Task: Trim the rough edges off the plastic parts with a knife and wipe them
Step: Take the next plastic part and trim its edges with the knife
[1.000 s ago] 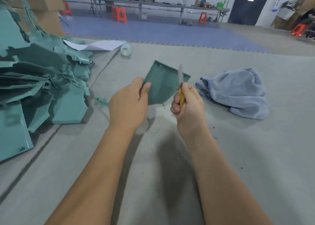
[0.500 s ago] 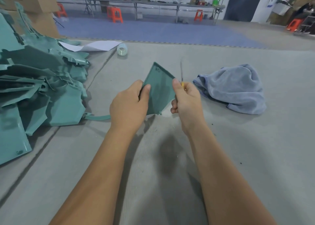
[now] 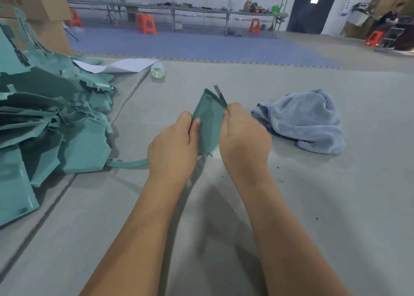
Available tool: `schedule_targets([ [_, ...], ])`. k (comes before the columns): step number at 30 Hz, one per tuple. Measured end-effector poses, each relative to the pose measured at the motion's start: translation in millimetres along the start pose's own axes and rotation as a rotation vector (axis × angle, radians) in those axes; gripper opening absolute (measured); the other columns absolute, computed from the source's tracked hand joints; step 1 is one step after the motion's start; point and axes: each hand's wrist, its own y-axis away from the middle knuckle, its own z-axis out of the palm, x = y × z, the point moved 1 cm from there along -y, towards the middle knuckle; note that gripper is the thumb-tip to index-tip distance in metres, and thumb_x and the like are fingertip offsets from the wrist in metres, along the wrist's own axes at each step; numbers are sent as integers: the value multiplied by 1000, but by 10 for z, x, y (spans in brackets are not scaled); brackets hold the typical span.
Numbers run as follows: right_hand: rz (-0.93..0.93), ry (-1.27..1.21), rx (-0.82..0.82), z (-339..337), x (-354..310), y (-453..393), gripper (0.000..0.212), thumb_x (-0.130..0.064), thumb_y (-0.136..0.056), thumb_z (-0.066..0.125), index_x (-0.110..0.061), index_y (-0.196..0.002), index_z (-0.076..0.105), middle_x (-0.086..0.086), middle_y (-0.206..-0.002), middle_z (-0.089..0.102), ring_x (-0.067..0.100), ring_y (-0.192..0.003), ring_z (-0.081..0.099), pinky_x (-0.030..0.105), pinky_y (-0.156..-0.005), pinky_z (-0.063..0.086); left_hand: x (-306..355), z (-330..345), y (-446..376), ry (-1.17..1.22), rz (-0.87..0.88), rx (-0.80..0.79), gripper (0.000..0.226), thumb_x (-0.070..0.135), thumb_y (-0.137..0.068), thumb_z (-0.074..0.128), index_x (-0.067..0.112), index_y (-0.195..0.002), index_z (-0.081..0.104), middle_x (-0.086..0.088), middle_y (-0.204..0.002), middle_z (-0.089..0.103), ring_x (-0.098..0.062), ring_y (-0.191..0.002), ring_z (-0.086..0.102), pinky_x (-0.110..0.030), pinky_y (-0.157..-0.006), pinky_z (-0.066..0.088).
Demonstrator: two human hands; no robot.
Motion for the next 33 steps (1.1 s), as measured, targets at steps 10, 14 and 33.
schedule_targets([
  [10,-117,190,194,56,-14,21,15,6,-67,56,-8,-70,59,3,-49,47,21,-40,30,13,-50,1,-16,14,6,12,12,16,35,41,-102,32,18,-75,31,6,-53,38,-11,-48,36,-29,-44,15],
  [14,40,229,-65,175,353,30,24,5,-82,34,-10,-83,52,8,-67,46,23,-59,37,23,-49,7,-23,8,10,10,21,14,34,40,-102,33,18,-76,32,6,-53,37,-10,-48,34,-29,-44,15],
  [33,-71,-158,239,293,79,104,21,-6,-90,46,-6,-100,65,7,-69,61,29,-55,55,33,-47,47,-17,13,-4,52,-5,-10,35,40,-101,33,18,-75,31,4,-57,41,-15,-53,40,-33,-46,20],
])
